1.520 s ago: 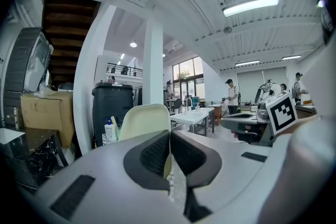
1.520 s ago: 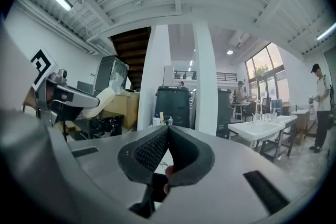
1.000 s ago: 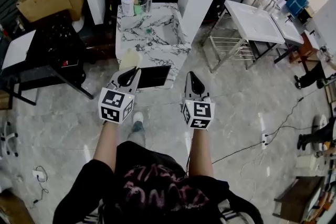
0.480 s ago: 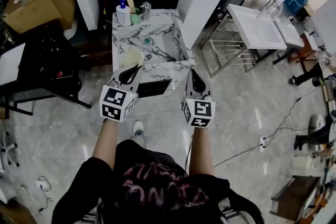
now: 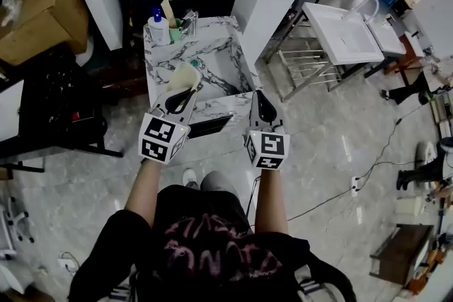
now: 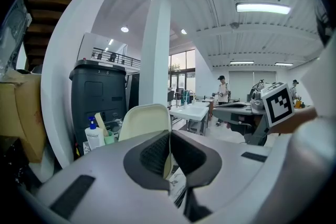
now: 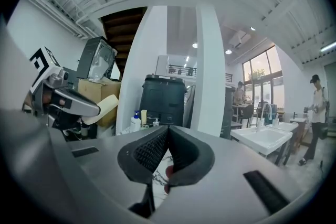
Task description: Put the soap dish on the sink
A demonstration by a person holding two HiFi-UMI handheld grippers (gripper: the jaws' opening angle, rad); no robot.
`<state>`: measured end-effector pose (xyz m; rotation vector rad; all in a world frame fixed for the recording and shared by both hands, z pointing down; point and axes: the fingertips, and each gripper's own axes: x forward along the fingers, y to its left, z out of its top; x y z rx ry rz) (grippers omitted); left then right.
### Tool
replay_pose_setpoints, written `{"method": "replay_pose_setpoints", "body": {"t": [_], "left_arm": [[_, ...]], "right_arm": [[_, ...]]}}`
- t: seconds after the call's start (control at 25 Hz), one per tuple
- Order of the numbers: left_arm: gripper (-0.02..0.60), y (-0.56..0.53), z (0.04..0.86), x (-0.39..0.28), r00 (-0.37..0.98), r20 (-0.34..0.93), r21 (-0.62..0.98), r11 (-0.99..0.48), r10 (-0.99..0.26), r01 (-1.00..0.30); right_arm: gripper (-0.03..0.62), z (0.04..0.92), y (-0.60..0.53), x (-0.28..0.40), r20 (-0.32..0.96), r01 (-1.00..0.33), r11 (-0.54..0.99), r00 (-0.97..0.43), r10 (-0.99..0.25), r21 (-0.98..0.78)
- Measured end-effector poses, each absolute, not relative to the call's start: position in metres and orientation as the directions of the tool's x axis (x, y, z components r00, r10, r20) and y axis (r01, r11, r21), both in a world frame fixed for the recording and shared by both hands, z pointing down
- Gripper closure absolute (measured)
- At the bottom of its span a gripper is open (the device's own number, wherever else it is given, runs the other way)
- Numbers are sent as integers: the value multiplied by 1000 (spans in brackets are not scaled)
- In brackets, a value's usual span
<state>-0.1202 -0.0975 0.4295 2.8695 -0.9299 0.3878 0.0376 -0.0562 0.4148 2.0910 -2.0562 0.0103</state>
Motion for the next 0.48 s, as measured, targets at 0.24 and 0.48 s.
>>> {"method": "replay_pose_setpoints", "body": {"t": [0.24, 0.48], "left_arm": [[557, -109, 430, -112, 796, 274, 25, -823, -540, -567], [558, -132, 433, -103, 787, 284, 23, -816, -548, -577]], "right_arm": [[580, 412, -70, 41, 152, -987, -5, 29, -988, 158], [580, 416, -96, 53, 151, -991, 0, 21, -988, 136]]}}
